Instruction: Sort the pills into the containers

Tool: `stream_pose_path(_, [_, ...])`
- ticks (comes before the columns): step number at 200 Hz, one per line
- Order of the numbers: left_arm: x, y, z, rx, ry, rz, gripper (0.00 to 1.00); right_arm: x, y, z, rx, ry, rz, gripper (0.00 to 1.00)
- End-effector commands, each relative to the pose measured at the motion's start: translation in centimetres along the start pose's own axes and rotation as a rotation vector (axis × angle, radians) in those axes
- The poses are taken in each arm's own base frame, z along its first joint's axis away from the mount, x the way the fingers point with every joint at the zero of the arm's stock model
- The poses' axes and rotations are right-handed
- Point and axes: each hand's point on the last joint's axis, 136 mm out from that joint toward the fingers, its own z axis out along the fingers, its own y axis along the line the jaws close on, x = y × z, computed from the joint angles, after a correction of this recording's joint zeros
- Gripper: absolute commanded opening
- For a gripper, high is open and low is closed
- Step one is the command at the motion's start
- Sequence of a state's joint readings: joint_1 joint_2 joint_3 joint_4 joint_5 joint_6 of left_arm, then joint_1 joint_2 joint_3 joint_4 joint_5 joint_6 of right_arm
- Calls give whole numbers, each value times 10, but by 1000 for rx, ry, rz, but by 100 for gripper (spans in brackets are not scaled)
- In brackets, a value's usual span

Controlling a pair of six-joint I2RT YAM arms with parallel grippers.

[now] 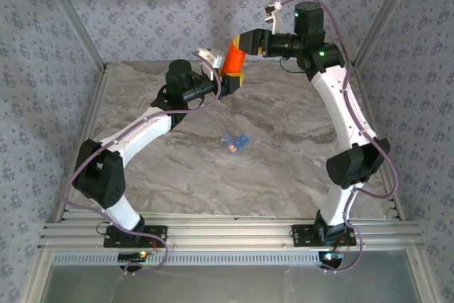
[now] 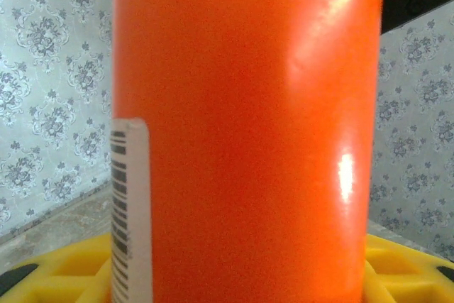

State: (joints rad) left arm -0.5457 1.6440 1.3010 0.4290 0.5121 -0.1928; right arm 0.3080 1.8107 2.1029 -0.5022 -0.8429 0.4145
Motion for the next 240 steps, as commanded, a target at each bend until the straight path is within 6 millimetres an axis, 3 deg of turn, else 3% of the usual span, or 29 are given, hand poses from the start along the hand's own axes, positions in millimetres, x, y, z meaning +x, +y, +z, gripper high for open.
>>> stream_pose_path(1, [-40,-20,-9,43,-84,48,0,1,4,3,-3,14,-20,74])
stream_pose_path(97, [-41,-23,-9,39,-87,56,0,13,-6,9,89,32,12,48])
stream_pose_path(152, [-41,-16,-8,-2,-99,72,0,51,-24,20,386,3,204,49])
stream_pose_path(176, [-41,-14,-8,-12,-100,77,0,63,-14,32,418,-13,216,49])
stream_pose_path(203, [-40,-14,-8,-15,-99,81,0,62,-6,36,413,-22,229,50])
stream_pose_path(240, [-40,-13,-8,-16,-100,82,0,40,-5,22,396,-67,228,54])
